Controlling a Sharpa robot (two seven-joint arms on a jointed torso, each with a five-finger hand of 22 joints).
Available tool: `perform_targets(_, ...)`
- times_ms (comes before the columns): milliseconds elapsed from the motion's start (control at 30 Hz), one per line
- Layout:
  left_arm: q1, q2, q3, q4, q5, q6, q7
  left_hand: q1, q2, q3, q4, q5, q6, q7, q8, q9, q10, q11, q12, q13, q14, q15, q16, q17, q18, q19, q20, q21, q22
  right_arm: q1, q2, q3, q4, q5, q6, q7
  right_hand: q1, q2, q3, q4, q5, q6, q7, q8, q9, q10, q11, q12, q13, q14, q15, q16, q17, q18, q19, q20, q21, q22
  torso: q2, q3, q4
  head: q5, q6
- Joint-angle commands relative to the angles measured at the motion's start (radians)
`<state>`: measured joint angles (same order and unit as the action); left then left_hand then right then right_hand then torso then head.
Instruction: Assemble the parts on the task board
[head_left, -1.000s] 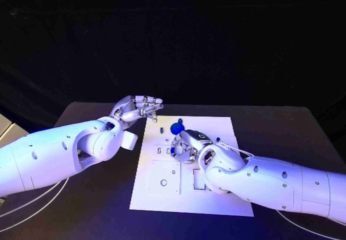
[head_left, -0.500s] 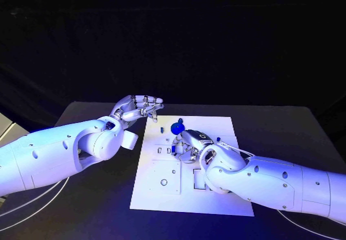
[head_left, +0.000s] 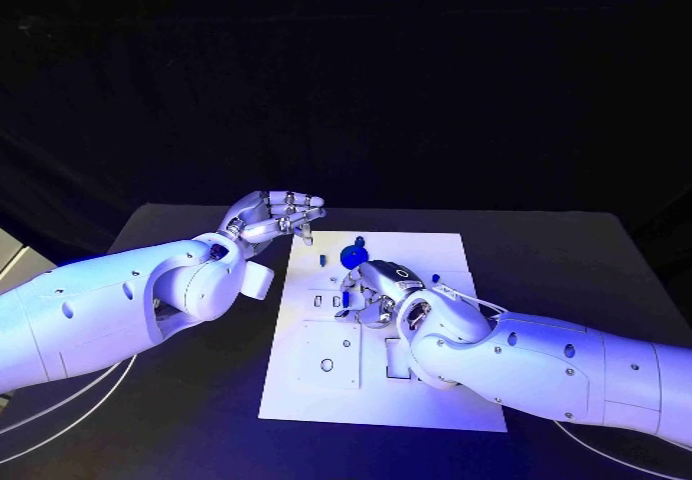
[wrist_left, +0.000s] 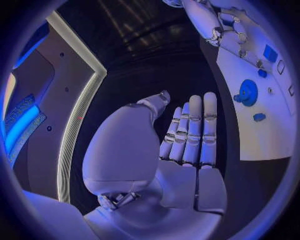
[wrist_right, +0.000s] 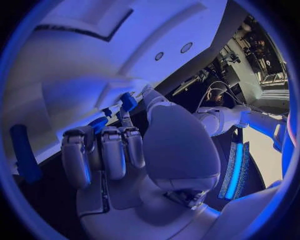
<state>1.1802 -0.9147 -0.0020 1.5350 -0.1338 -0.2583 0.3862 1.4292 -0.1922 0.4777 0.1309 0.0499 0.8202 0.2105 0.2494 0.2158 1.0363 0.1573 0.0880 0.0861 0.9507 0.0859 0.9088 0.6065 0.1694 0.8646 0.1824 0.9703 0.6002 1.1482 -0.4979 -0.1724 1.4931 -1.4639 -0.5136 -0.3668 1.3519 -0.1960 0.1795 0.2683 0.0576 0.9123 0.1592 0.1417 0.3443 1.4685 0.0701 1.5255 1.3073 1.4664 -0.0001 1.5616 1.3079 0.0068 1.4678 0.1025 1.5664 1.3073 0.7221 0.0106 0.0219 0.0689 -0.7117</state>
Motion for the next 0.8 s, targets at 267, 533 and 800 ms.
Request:
perform_targets(267,0.001,0.007,0.001,-0.015,-0.106,0.036,-0.121,-0.079,0.007,-0.024,0.049,0.006,0.052,-0.029,0.042,0.028,0.140,-0.042,0.134,0.072,0.075,-0.034,0.087,0.025,0.017,0.015,-0.020,0.040,0.016,0.037,-0.091,0.007,0.071,0.108,-0.072,0.210,0.049,0.026,-0.075,0.020,-0.002,-0.017,0.009,-0.022,-0.009,0.037,0.015,-0.035,0.199,0.087,0.011,-0.016,0.189,0.003,0.083,0.012,-0.030,0.240,-0.006,0.0005,-0.0027,0.000,0.004)
perform_targets(533,0.010,0.022,0.001,-0.043,-0.343,0.110,-0.361,-0.194,0.013,-0.060,0.146,0.003,0.044,-0.065,0.226,0.171,0.037,-0.089,0.850,0.595,0.447,-0.077,0.526,0.611,-0.046,0.302,-0.068,0.310,0.371,0.128,-0.222,0.012,0.118,0.446,-0.015,0.428,0.077,0.051,-0.069,0.017,0.038,0.005,0.002,0.010,0.001,0.028,0.008,-0.044,0.191,0.082,0.006,-0.024,0.174,0.012,0.063,0.009,-0.067,0.217,-0.017,0.0024,-0.0073,0.003,0.005)
perform_targets(800,0.063,0.059,0.001,-0.069,-0.551,0.274,-0.634,-0.255,0.033,-0.099,0.159,0.001,0.050,-0.086,0.292,0.242,0.168,-0.107,1.105,0.874,0.551,-0.094,0.611,0.806,-0.078,0.422,-0.084,0.413,0.541,0.198,-0.351,0.015,0.133,0.734,0.021,0.470,0.060,0.051,-0.089,0.020,0.088,0.003,-0.001,0.027,0.006,0.025,0.005,-0.046,0.188,0.081,0.002,-0.027,0.170,0.014,0.059,0.005,-0.076,0.212,-0.028,0.0082,-0.0134,0.013,0.003)
